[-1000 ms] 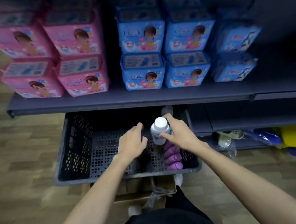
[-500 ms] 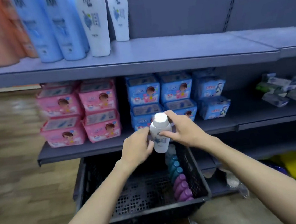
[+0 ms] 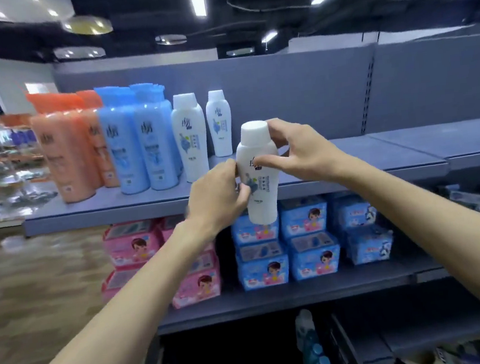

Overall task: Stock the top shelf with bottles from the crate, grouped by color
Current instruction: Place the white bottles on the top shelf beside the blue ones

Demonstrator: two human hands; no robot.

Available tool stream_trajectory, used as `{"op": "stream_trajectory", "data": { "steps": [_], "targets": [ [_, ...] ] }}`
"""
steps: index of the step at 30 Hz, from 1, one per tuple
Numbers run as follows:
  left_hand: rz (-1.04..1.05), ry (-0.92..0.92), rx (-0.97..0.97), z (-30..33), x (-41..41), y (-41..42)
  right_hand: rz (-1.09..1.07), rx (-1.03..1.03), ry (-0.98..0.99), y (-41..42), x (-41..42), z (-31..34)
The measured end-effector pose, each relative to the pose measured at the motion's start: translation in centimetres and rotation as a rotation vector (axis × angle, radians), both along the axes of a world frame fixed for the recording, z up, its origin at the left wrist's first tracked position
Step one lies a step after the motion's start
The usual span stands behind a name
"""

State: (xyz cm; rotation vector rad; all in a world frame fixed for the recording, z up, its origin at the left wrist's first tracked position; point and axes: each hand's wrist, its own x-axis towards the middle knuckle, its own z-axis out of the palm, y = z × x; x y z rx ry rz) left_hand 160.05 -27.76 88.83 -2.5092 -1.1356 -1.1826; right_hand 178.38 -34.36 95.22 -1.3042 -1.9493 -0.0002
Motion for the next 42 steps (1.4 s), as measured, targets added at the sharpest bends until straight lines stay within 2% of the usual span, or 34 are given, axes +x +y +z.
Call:
{"op": "stream_trajectory", "data": {
  "steps": [6,12,15,18,25,32,42],
  "targets": [
    [0.019,-0.004,0.068,4.1,-0.3,1.9,0.028,0.049,-0.01,2.1,0.1,3.7],
    [0.033,0.031,0.06,5.2,0.2,3.8,0.006,0.039,0.057,4.7,0.6,4.0],
    [0.043,0.06,0.03,4.4,0.8,4.7,-0.021,0.018,0.145,5.9,0.7,2.9],
    [0.065,0.125,0.023,3.0,1.1,5.4,-0.073,-0.048,0.128,6.9,0.7,0.7],
    [0.059,0.142,0.033,2.3,1.5,6.7,-0.126,-0.199,0.15,8.2,0.6,-3.3],
    [0.097,0.213,0.015,1.5,2.2,9.5,-0.206,-0.195,0.248,11.1,0.7,-4.9],
    [0.049,-0.01,0.008,1.2,3.2,11.6,-0.205,-0.228,0.277,16.9,1.4,-5.9]
  ]
}}
